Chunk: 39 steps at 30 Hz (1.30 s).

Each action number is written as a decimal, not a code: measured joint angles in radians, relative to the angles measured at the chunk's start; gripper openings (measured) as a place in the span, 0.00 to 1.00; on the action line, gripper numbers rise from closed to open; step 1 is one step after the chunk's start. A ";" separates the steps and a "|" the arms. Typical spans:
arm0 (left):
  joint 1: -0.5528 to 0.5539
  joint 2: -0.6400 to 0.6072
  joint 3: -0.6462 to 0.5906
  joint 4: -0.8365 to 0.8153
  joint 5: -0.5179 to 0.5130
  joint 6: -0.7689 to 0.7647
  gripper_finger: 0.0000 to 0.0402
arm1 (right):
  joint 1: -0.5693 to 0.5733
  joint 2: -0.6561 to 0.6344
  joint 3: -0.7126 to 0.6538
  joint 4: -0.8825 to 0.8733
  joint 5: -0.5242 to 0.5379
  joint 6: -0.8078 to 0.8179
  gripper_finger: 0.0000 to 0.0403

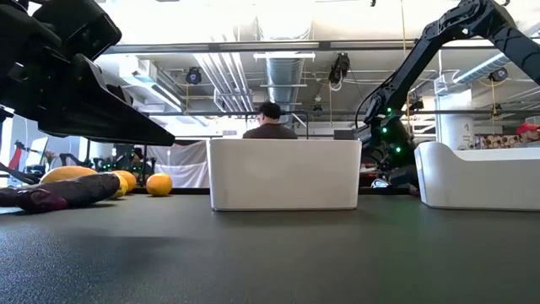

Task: Sort produce into baskets
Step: Put the garlic into the left white bin

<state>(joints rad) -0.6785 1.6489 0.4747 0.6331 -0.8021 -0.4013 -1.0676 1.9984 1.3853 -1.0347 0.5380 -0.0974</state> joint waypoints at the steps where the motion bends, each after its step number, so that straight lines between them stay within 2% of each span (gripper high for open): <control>1: 0.000 0.000 0.000 0.000 0.000 0.000 0.41 | 0.000 0.000 0.000 0.000 0.000 0.003 0.54; 7: 0.000 0.000 0.000 0.000 0.000 0.000 0.41 | 0.000 0.000 -0.001 0.003 -0.011 0.037 0.51; 16: 0.000 0.000 0.000 0.002 0.000 -0.004 0.41 | 0.002 -0.001 -0.009 0.012 -0.043 0.077 0.31; 20: 0.000 0.000 0.000 0.001 0.000 -0.004 0.41 | 0.007 -0.001 -0.011 0.004 -0.048 0.102 0.26; 27: 0.000 0.000 0.000 0.002 0.000 -0.001 0.41 | 0.065 -0.055 -0.014 -0.165 -0.073 0.198 0.21; 31: 0.000 0.000 0.000 0.004 0.000 -0.001 0.41 | 0.141 -0.167 -0.033 -0.225 -0.056 0.283 0.19; 34: 0.000 0.000 0.000 0.012 0.000 -0.001 0.41 | 0.240 -0.284 -0.059 -0.231 -0.077 0.346 0.19; 37: 0.000 0.000 0.000 0.015 0.000 -0.001 0.41 | 0.376 -0.414 -0.104 -0.197 -0.192 0.409 0.19; 39: 0.000 0.000 0.000 0.016 0.000 -0.001 0.41 | 0.490 -0.486 -0.139 -0.117 -0.320 0.412 0.19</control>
<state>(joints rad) -0.6785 1.6489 0.4744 0.6489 -0.8021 -0.4019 -0.5776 1.5121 1.2466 -1.1518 0.2182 0.3150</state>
